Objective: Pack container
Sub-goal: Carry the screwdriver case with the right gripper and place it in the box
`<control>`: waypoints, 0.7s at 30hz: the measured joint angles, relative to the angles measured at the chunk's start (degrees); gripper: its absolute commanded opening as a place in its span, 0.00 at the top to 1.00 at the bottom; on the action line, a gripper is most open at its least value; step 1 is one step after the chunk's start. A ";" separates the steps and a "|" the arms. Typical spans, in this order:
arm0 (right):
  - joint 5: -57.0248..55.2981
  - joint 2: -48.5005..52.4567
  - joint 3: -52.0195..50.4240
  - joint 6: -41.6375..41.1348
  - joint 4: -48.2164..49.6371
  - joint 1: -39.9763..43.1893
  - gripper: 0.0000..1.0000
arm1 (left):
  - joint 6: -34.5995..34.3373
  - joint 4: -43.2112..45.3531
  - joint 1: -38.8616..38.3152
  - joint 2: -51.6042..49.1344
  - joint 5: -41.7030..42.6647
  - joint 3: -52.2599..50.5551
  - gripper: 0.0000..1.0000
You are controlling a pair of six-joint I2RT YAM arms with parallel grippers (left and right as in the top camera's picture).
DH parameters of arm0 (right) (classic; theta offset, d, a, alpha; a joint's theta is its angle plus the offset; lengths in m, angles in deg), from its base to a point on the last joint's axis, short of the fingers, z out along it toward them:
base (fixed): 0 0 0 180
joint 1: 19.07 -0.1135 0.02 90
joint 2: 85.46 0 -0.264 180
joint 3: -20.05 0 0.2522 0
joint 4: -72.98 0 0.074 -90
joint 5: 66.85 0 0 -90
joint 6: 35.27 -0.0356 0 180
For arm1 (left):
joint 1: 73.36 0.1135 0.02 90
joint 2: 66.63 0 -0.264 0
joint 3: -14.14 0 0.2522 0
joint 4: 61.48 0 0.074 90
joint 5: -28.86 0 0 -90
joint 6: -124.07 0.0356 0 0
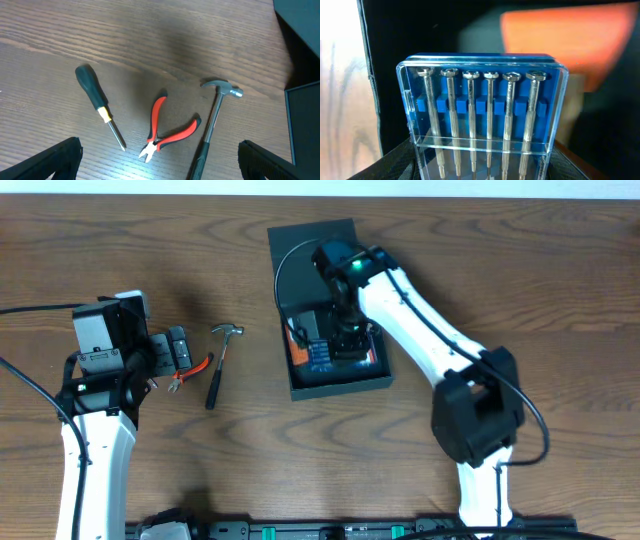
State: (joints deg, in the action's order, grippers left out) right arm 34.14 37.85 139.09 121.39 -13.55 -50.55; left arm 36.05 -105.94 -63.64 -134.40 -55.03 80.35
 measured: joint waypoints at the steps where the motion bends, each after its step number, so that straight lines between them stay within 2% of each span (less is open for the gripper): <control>1: 0.02 0.83 0.00 0.02 -0.94 -0.07 0.97 | 0.00 0.00 0.00 0.00 -0.02 0.00 0.02; 3: 0.00 2.05 -0.02 -0.11 -2.03 -0.26 0.87 | 0.00 0.00 0.00 0.00 0.00 0.00 0.02; 4: 0.00 2.64 -0.02 -0.35 -2.16 -0.37 0.61 | 0.00 0.00 0.00 0.00 -0.02 0.00 0.02; 5: -0.02 3.06 -0.02 -0.59 -2.05 -0.48 0.09 | 0.00 0.00 0.00 0.00 -0.02 0.00 0.02; 6: 0.00 3.41 -0.02 -1.25 -1.79 -0.48 0.01 | 0.00 0.00 0.00 0.00 -0.02 0.00 0.02; 12: -0.50 3.63 -0.02 -2.45 -0.20 -0.63 0.01 | 0.00 0.00 0.00 0.00 -0.02 0.00 0.02; 21: -7.13 2.43 -0.02 -9.07 0.02 -0.59 0.01 | 0.00 0.00 0.00 0.00 0.00 0.00 0.02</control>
State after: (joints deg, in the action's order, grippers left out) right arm 27.01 40.27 139.07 112.31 -13.53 -51.14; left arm 36.05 -105.94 -63.64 -134.40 -55.03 80.35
